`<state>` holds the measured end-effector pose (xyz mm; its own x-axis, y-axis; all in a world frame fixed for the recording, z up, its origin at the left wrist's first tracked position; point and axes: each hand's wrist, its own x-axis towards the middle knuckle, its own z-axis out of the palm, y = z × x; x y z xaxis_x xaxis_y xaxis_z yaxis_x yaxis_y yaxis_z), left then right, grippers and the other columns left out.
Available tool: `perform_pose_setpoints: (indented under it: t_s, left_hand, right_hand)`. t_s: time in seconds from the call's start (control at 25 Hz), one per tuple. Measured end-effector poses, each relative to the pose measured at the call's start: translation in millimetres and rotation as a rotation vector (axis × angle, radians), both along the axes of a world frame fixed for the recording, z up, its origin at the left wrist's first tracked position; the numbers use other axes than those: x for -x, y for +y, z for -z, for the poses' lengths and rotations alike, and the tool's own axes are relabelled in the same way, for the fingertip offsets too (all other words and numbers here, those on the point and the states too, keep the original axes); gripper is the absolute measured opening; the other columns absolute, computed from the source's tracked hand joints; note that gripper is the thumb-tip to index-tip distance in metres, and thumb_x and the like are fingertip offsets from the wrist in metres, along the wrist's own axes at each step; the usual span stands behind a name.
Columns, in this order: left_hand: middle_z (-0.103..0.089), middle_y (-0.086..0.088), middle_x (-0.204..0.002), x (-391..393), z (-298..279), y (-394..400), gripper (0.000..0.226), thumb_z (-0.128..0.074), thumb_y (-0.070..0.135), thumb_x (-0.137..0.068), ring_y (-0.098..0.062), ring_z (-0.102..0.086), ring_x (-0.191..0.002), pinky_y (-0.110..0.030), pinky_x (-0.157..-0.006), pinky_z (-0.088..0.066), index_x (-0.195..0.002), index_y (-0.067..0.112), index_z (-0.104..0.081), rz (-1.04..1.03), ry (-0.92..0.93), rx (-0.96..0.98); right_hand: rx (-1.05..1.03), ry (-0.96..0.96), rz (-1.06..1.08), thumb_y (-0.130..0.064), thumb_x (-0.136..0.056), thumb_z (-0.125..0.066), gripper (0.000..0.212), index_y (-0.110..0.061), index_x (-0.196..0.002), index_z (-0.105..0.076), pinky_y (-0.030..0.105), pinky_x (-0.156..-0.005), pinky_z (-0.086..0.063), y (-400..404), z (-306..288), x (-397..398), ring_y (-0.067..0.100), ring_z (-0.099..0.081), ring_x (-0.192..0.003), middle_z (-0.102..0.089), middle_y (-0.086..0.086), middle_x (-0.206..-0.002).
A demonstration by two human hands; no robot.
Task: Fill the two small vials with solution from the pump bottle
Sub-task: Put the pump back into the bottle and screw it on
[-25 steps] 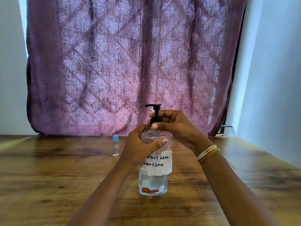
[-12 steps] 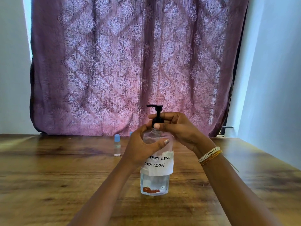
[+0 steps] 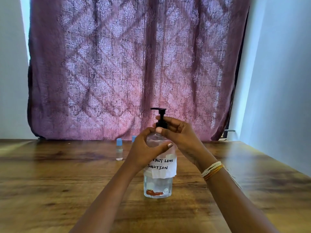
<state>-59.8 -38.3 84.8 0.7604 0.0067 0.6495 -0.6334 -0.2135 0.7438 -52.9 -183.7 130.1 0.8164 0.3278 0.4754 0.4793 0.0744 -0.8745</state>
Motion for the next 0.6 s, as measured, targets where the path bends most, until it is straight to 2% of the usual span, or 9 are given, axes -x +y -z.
perform_pose_setpoints:
  t_s: [0.12, 0.16, 0.2, 0.28, 0.4, 0.44, 0.52, 0.6]
  left_hand:
    - [-0.073, 0.022, -0.093, 4, -1, 3, 0.05, -0.079, 0.036, -0.063, 0.002, -0.07, -0.081, -0.015, -0.066, -0.055, -0.107, 0.021, -0.061, 0.179, 0.093, 0.092]
    - [-0.072, 0.023, -0.093, 4, -1, 4, 0.047, -0.077, 0.035, -0.062, 0.004, -0.069, -0.082, -0.013, -0.066, -0.054, -0.104, 0.022, -0.061, 0.196, 0.091, 0.102]
    - [-0.071, 0.022, -0.094, 3, 0, 4, 0.042, -0.076, 0.033, -0.062, 0.006, -0.068, -0.084, -0.01, -0.066, -0.053, -0.101, 0.025, -0.061, 0.19, 0.079, 0.103]
    - [-0.065, 0.018, -0.104, 4, -1, 1, 0.037, -0.076, 0.028, -0.067, 0.003, -0.066, -0.09, -0.011, -0.066, -0.052, -0.099, 0.032, -0.058, 0.159, 0.076, 0.1]
    - [-0.067, 0.021, -0.1, 1, 8, 1, 0.037, -0.076, 0.031, -0.071, 0.005, -0.067, -0.085, -0.014, -0.064, -0.054, -0.103, 0.039, -0.059, 0.204, 0.101, 0.131]
    - [-0.071, 0.017, -0.098, -1, 11, 5, 0.035, -0.074, 0.035, -0.076, -0.001, -0.069, -0.084, -0.021, -0.065, -0.056, -0.109, 0.036, -0.061, 0.299, 0.132, 0.195]
    - [-0.075, 0.0, -0.098, -10, 19, 15, 0.041, -0.055, 0.04, -0.089, -0.018, -0.072, -0.084, -0.033, -0.064, -0.058, -0.124, 0.018, -0.058, 0.471, 0.249, 0.406]
    - [-0.075, -0.008, -0.092, -20, 30, 19, 0.04, -0.043, 0.038, -0.097, -0.02, -0.073, -0.078, -0.032, -0.06, -0.057, -0.121, 0.009, -0.057, 0.389, 0.366, 0.487]
  right_hand:
    - [0.051, 0.164, -0.211, -0.013, -0.067, -0.085, 0.101, -0.028, -0.149, -0.027, 0.048, -0.11, -0.042, -23, 27, -1, 0.027, -0.051, -0.132, -0.049, 0.013, -0.145]
    - [0.139, 0.171, -0.222, -0.011, -0.064, -0.086, 0.111, -0.033, -0.15, -0.02, 0.05, -0.111, -0.041, -30, 39, 0, 0.027, -0.047, -0.136, -0.043, 0.012, -0.149]
    - [0.25, 0.143, -0.201, -0.009, -0.062, -0.088, 0.116, -0.035, -0.149, -0.017, 0.047, -0.107, -0.046, -35, 53, 0, 0.023, -0.05, -0.134, -0.045, 0.008, -0.149]
    - [0.385, 0.084, -0.094, -0.013, -0.058, -0.092, 0.11, -0.031, -0.142, -0.023, 0.031, -0.091, -0.057, -35, 84, 1, 0.011, -0.062, -0.117, -0.057, 0.0, -0.134]
    - [0.449, 0.03, 0.125, -0.036, -0.05, -0.094, 0.098, -0.041, -0.126, -0.034, 0.03, -0.09, -0.057, -24, 114, 4, 0.006, -0.063, -0.11, -0.063, -0.011, -0.121]
    - [0.459, 0.011, 0.155, -0.041, -0.048, -0.094, 0.094, -0.046, -0.122, -0.036, 0.027, -0.089, -0.057, -22, 117, 2, 0.002, -0.063, -0.108, -0.065, -0.016, -0.117]
    - [0.464, -0.011, 0.152, -0.042, -0.046, -0.093, 0.086, -0.048, -0.116, -0.042, 0.016, -0.08, -0.055, -22, 116, -6, -0.005, -0.064, -0.102, -0.067, -0.025, -0.111]
    - [0.483, -0.024, 0.16, -0.034, -0.048, -0.094, 0.082, -0.04, -0.117, -0.049, 0.016, -0.079, -0.056, -24, 110, -19, -0.006, -0.065, -0.099, -0.07, -0.025, -0.107]
